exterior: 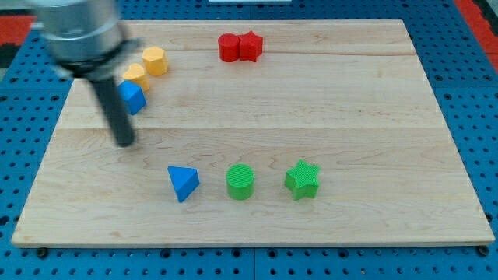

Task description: Slightly push the blue cube to the bottom of the yellow heart

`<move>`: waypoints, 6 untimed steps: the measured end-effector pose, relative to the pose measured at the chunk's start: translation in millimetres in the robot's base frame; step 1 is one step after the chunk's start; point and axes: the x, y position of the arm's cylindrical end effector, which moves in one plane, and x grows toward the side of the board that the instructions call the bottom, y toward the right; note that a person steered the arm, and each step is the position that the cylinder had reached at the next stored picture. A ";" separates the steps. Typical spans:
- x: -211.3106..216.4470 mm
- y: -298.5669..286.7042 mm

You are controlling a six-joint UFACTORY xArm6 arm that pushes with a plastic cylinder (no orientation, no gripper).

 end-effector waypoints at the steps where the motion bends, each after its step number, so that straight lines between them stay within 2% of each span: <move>1: -22.5 -36.6; 3: -31.2 42.5; 6: -48.3 27.5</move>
